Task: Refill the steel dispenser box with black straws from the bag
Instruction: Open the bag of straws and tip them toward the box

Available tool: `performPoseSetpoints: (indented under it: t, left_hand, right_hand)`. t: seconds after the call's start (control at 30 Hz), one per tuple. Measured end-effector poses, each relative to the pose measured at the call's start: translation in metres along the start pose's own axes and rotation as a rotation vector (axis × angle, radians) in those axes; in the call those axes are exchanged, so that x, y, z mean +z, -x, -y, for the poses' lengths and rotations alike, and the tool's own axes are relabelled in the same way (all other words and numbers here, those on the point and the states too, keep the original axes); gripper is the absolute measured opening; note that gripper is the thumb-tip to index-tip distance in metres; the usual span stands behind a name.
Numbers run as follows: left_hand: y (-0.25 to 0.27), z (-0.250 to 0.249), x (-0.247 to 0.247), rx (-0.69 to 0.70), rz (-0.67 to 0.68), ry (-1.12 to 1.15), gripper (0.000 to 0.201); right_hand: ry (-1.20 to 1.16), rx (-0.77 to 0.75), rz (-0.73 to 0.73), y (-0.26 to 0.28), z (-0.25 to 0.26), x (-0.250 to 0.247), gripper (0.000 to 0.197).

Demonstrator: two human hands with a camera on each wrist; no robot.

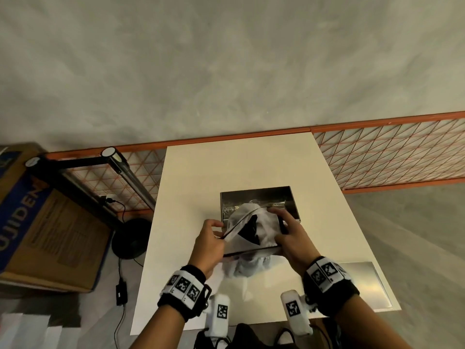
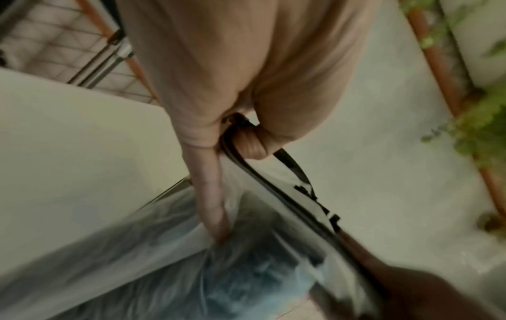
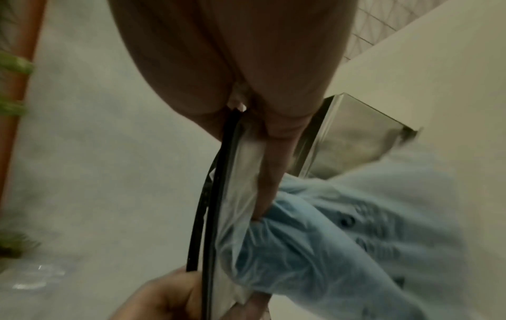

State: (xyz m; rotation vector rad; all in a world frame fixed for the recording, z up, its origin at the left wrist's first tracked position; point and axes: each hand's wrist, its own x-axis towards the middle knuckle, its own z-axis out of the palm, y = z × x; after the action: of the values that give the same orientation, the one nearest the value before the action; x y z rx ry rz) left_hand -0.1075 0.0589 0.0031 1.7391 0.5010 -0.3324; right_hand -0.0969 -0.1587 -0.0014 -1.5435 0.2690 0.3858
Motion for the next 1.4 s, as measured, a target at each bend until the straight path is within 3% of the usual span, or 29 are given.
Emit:
performPoseSetpoints:
  t: [0.07, 0.13, 0.23, 0.37, 0.47, 0.53, 0.6, 0.67, 0.73, 0.87, 0.97, 1.13, 1.23, 1.3, 1.4]
  left_hand:
    - [-0.001, 0.001, 0.001, -0.07, 0.042, 0.085, 0.04]
    - [-0.001, 0.006, 0.004, -0.077, 0.015, 0.017, 0.034]
    - [-0.007, 0.013, 0.006, -0.005, -0.011, -0.163, 0.032]
    - [-0.008, 0.007, 0.005, 0.113, -0.015, -0.369, 0.036]
    - [-0.011, 0.003, 0.001, 0.158, -0.066, -0.397, 0.037]
    - [-0.012, 0.003, 0.001, 0.151, -0.076, -0.412, 0.039]
    - [-0.011, 0.003, 0.003, 0.094, -0.053, -0.362, 0.04]
    - [-0.011, 0.005, 0.007, -0.058, 0.02, -0.193, 0.041]
    - [-0.011, 0.012, 0.013, -0.185, 0.102, -0.023, 0.041]
    - [-0.012, 0.014, 0.016, -0.093, 0.033, 0.095, 0.029]
    - [-0.009, 0.012, 0.012, -0.115, 0.036, 0.326, 0.039]
    - [-0.009, 0.029, 0.017, -0.365, 0.014, 0.608, 0.049]
    - [-0.012, 0.032, 0.014, -0.422, -0.03, 0.708, 0.03]
    - [-0.009, 0.027, 0.008, -0.406, -0.004, 0.665, 0.011]
    - [-0.003, 0.02, -0.002, -0.362, 0.052, 0.309, 0.038]
  right_hand:
    - [0.039, 0.039, -0.053, -0.003, -0.008, 0.0, 0.072]
    - [0.19, 0.065, -0.069, -0.003, -0.015, 0.003, 0.062]
    - [0.345, 0.081, -0.047, -0.002, -0.013, 0.004, 0.053]
    - [0.496, -0.049, -0.141, 0.0, -0.002, 0.001, 0.044]
    - [0.417, -0.106, -0.261, -0.005, -0.002, -0.003, 0.039]
    - [0.252, -0.02, -0.309, -0.008, -0.004, -0.005, 0.039]
    - [0.078, 0.147, -0.272, -0.01, -0.005, -0.005, 0.035]
    - [-0.066, 0.285, -0.164, -0.007, -0.002, 0.0, 0.025]
    - [-0.145, 0.31, -0.059, -0.005, -0.005, 0.004, 0.03]
    - [-0.323, 0.251, 0.048, -0.002, -0.015, 0.007, 0.049]
    - [-0.469, 0.303, 0.066, -0.001, -0.027, -0.005, 0.05]
    - [-0.071, 0.374, -0.17, -0.003, -0.044, -0.007, 0.041]
    - [0.021, 0.386, -0.172, -0.001, -0.036, -0.006, 0.02]
    - [0.054, 0.396, -0.143, 0.001, -0.027, -0.009, 0.017]
    - [0.073, 0.472, -0.07, 0.004, -0.018, -0.013, 0.043]
